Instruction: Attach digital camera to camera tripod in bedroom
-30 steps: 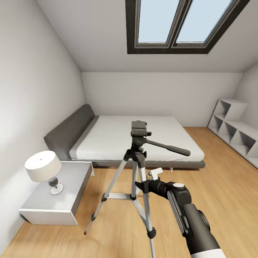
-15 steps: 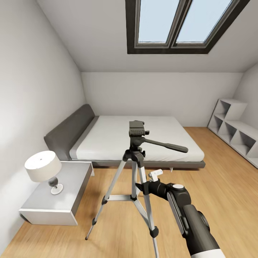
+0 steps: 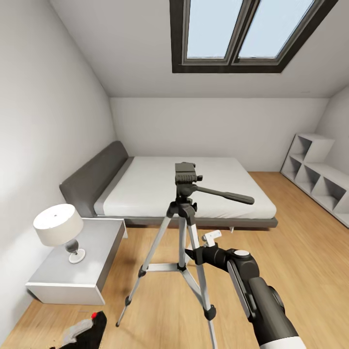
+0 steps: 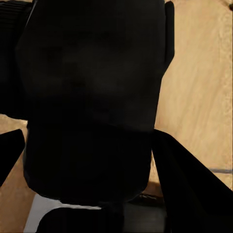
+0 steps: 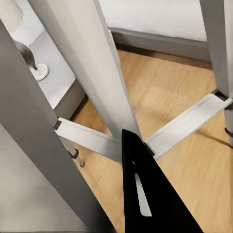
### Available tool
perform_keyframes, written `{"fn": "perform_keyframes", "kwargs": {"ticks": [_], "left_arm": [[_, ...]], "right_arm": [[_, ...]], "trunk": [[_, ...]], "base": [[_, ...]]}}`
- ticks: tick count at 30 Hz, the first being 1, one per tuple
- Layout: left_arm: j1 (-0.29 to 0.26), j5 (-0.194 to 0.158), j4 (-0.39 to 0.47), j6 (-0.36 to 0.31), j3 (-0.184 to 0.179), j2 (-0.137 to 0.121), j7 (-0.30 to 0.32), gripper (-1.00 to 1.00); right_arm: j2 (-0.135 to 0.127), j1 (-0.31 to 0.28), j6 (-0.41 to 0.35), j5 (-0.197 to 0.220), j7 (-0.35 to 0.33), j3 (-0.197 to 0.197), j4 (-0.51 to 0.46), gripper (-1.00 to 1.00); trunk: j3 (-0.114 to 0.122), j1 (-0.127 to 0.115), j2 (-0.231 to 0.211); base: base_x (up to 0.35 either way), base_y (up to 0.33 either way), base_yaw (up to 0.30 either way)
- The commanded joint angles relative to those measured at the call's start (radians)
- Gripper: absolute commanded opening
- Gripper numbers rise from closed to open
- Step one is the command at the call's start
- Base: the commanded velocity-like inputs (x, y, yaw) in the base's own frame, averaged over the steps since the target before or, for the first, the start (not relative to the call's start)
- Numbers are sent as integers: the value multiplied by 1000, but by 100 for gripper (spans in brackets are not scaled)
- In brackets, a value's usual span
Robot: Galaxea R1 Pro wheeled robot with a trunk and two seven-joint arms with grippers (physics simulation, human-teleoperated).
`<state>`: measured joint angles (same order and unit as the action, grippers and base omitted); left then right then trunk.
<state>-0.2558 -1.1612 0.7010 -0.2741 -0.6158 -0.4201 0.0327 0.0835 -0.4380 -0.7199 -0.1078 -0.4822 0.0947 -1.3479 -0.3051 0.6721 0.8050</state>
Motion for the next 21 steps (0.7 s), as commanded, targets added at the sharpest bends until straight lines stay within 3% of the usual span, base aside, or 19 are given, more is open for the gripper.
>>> {"fn": "perform_keyframes", "kwargs": {"ticks": [1,3,4,5,7,9,11,12,16,18,19,21], "left_arm": [[1,-3,64,-25,11,-23,-21,-100],[1,-4,282,-116,119,-76,-152,-100],[1,-4,333,-145,155,-83,-192,-100],[1,-4,427,-211,231,-92,-273,-100],[1,-5,590,-359,370,-94,-416,-100],[-3,-5,675,-455,447,-87,-485,-100],[-48,-5,737,-546,513,-80,-532,-100],[-69,-5,745,-562,523,-79,-539,-100],[-254,-8,763,-650,555,-64,-586,-100],[-391,-9,753,-701,560,-25,-629,-100],[-427,-9,747,-713,561,-11,-642,-100],[-566,-10,701,-739,562,46,-699,-100]], "right_arm": [[0,-1,-1,-18,-7,-1,-1,-100],[0,-1,-1,-19,-7,-1,-1,-100],[0,-1,-1,-19,-7,-1,-1,-100],[0,-1,-1,-19,-7,-1,-1,-100],[1,-1,-1,-19,-7,-1,0,-100],[1,-1,-1,-19,-6,-1,0,-100],[1,-1,-1,-19,-6,-1,0,-100],[1,-1,-1,-19,-6,-1,0,-100],[1,-1,-1,-18,-6,0,4,-100],[2,-1,-1,-18,-6,0,12,-100],[2,-1,-1,-18,-6,0,13,-100],[2,-1,0,-17,-6,0,17,-100]], "trunk": [[-2,0,1],[-2,0,1],[-2,0,1],[-2,0,1],[-2,0,1],[-2,0,1],[-2,0,1],[-2,0,1],[-2,0,1],[-2,0,1],[-2,0,1],[-2,0,1]], "base": [[0,0,0],[0,0,0],[0,0,0],[0,0,0],[0,0,0],[0,0,0],[0,0,0],[0,0,0],[0,0,0],[0,0,0],[0,0,0],[0,0,0]]}}
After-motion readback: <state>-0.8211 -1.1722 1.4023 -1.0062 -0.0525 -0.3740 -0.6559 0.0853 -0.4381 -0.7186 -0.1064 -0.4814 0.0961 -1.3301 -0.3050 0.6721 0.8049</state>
